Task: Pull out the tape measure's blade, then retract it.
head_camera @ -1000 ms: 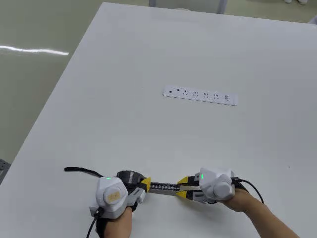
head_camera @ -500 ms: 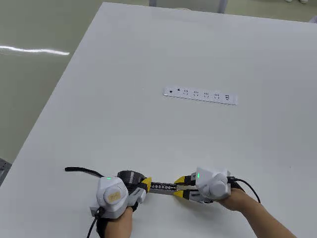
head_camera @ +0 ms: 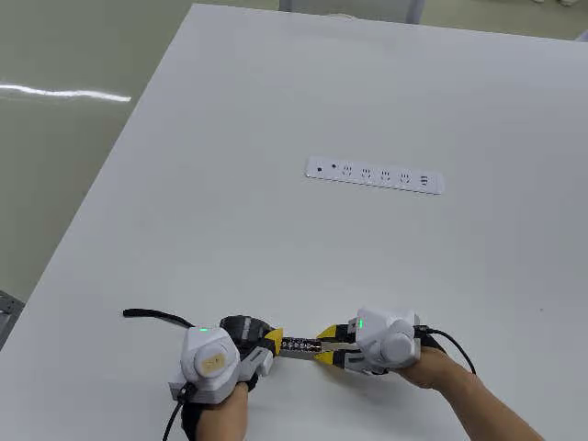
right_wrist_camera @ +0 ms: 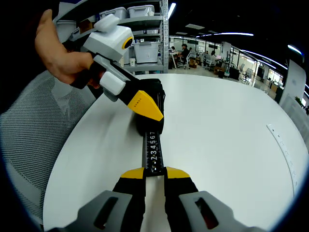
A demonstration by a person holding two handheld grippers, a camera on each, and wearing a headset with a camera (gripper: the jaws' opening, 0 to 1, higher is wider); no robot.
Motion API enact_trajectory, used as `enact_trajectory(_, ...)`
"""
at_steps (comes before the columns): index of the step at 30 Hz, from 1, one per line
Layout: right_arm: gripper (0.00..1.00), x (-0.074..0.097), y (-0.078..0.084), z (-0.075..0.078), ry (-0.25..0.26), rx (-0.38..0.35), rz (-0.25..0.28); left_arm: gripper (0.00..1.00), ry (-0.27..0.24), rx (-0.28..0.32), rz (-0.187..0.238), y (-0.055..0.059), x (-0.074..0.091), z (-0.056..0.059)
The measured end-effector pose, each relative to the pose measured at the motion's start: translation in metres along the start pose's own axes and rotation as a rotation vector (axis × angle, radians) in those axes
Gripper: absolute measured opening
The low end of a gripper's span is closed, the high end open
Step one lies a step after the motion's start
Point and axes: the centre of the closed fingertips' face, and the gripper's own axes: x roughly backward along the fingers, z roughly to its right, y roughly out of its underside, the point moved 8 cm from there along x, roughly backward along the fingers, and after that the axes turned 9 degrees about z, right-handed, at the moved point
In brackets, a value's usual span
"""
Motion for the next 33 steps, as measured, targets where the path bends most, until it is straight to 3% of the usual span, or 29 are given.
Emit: enact_trajectory(33, 0.12, -0.023, -0.014, -0.001, -0.021, 0.004, 0.018, 0.63, 0.017, 0.017, -0.009, -0.001, 0.000, -0.002)
